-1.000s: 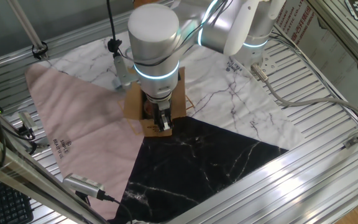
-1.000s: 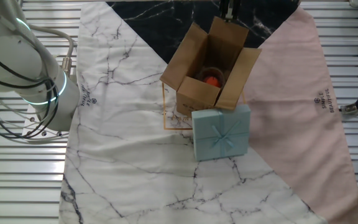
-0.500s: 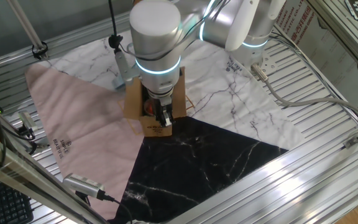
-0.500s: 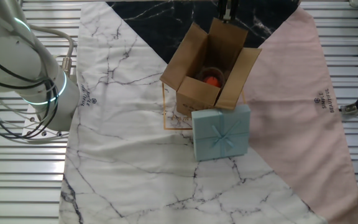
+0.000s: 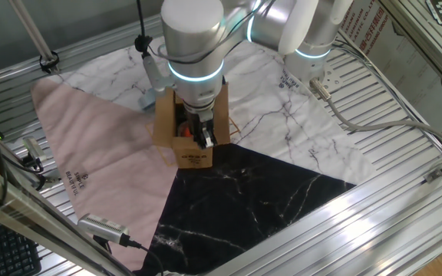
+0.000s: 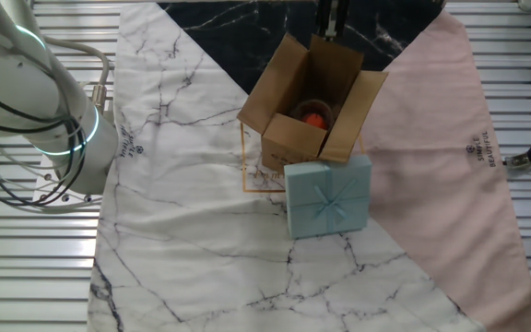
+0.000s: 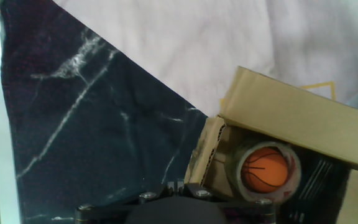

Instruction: Cover the box

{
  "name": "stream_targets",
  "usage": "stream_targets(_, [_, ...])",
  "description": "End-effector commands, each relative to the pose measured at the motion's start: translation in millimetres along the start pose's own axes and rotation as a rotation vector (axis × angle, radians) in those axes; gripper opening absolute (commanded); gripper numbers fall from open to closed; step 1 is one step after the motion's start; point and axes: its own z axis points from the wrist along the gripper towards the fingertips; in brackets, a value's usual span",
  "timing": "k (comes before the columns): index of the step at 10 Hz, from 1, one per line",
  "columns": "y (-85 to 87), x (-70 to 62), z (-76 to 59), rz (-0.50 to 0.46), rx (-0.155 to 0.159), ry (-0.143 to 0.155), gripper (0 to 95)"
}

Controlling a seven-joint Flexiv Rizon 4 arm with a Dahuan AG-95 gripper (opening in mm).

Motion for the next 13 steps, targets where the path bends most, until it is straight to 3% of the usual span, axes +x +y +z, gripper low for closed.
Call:
stream_targets(1, [-3.7,0.1,2.0,-0.006,-0.003,0.000,0.0])
stream_targets(6, [-18.9,0.7,4.8,-0.034,-0.004,0.001,0.0])
stream_targets(13, [-22.3,-2.3,8.1,-0.051,-0.001,-0.001,0.0])
